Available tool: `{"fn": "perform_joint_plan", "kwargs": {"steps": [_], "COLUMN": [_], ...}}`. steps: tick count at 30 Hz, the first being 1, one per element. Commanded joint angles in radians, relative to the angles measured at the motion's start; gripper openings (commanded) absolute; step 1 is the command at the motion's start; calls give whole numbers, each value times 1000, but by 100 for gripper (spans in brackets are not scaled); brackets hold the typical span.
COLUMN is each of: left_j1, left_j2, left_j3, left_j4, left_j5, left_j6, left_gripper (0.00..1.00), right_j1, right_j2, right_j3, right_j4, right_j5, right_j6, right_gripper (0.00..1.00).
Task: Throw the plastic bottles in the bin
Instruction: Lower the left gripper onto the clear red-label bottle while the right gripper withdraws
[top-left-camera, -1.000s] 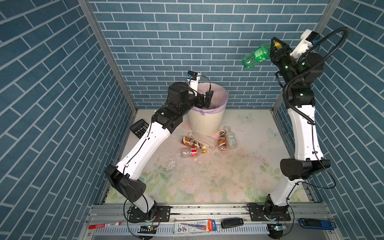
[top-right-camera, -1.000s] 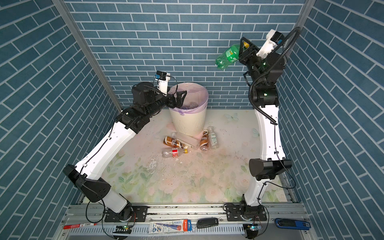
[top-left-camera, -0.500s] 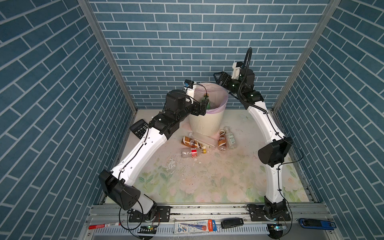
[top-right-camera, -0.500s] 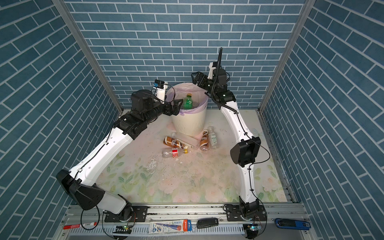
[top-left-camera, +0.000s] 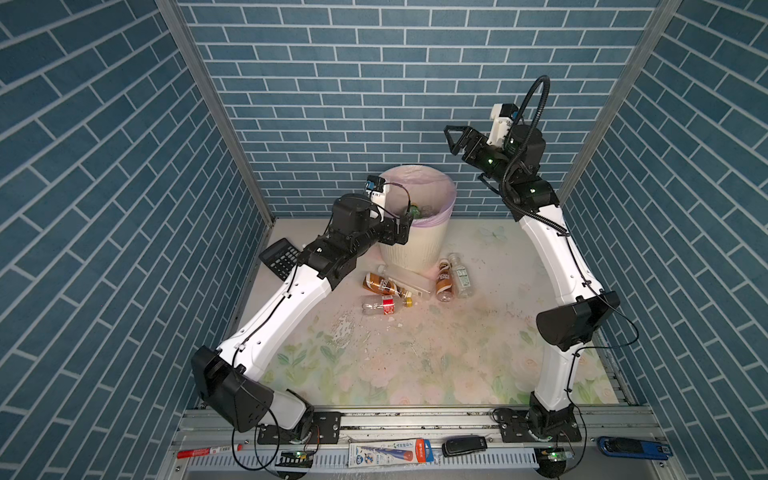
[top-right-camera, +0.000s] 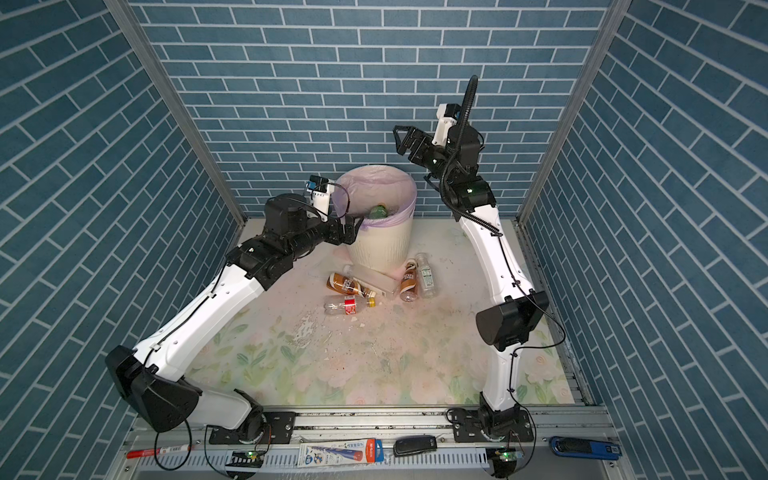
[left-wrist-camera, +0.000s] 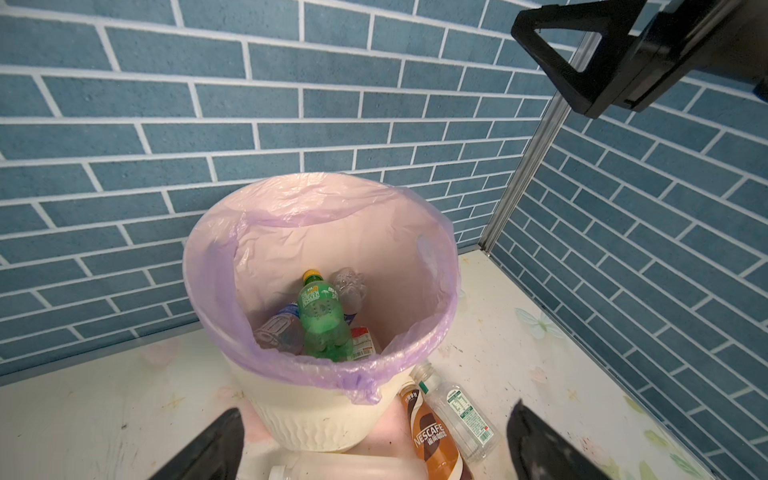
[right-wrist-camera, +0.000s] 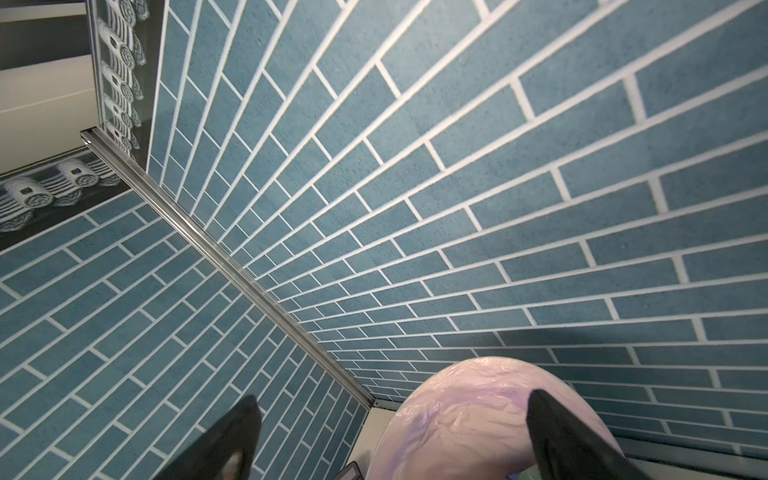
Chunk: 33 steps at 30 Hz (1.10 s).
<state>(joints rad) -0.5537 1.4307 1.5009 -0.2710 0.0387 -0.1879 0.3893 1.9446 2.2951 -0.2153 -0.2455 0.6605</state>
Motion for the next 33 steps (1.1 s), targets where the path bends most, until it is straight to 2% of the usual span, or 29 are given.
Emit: {"fn": "perform_joint_plan", "kwargs": {"steps": [1,7,11,14,26,33], "left_j1": [7,6,15,15,18,18], "left_j2": [-36,-84,-81,-86,-81,-20], "left_j3": [-29,-141,-186,-251,-459,-494], "left_j4": [-8,-11,-64,-93,-200,-215], "left_j5": [-11,-14,81,92,64,42], "left_j6": [-7,-26,-38,-55,-103,-106], "left_gripper": [99,99,99,99,99,97], "right_j1": [-17,-48,-67,-74,-71,-69], "right_j2": [-91,-244,-346,-425,-658,-739], "right_j3": [-93,-328,-511,-662,-1207,-1416], "right_j4": [19,54,80,108,184,198], "right_j5": [14,17,10,15,-39,-57], "right_j6": [-42,-58,-60,-57,-65,-55], "right_gripper": [99,99,99,99,99,99]}}
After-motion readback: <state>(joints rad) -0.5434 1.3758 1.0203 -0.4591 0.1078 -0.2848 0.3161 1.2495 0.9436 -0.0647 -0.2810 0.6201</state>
